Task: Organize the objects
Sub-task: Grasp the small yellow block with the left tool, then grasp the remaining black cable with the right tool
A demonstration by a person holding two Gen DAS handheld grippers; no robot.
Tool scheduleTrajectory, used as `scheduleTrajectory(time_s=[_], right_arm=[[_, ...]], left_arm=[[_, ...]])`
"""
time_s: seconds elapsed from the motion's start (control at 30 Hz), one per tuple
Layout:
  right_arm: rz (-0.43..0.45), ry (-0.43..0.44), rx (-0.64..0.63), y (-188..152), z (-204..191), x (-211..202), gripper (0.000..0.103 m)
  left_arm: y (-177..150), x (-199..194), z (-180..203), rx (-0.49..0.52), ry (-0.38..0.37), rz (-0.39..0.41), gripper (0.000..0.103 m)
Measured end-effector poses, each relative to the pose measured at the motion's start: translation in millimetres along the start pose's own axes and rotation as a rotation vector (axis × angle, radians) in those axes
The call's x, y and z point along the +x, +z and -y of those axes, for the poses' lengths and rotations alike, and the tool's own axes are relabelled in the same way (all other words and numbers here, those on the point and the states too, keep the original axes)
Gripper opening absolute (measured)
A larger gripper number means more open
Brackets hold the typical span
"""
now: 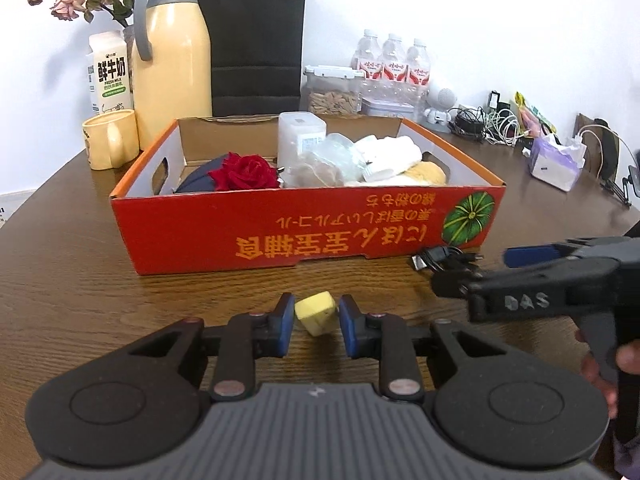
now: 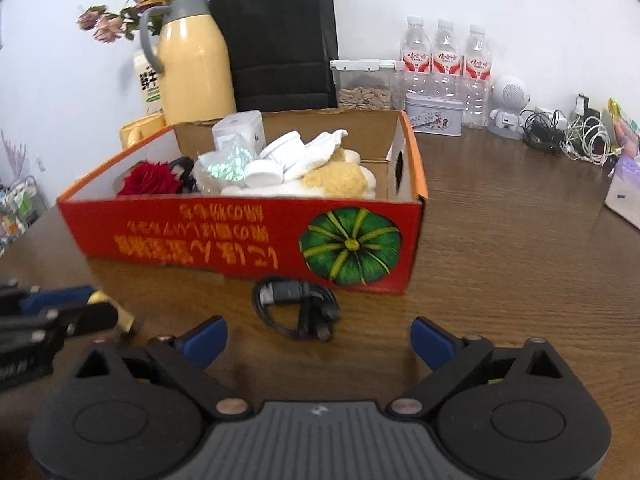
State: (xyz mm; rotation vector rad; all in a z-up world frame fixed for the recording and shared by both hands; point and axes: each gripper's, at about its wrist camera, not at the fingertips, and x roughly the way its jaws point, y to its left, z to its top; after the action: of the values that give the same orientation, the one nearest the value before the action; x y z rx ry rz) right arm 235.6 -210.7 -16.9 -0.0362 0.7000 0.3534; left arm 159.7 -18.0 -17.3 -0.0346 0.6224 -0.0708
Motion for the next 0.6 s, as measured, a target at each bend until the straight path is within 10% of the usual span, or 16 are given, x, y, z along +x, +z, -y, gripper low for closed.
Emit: scheduleTrajectory(time_s=[0.27,0.4,0.6], right_arm=[[-0.019,-0.032,-0.02,9.1,-14.7,21.0,0.085],[0.003,-0.033,-0.028,9.1,-16.0,18.3,0.049],[0.019,-0.019,-0.055,6.1,-21.6,12.0,0.046]], left_arm=[[0.5,2.3,-9.3,-0.02,-0.014,0.003,0.024],[1.0,1.5,-13.4,-0.031,-0.021,0.009,0.024],[1.9,-2.0,-15.7,-0.035,-0.026,0.02,0.024]])
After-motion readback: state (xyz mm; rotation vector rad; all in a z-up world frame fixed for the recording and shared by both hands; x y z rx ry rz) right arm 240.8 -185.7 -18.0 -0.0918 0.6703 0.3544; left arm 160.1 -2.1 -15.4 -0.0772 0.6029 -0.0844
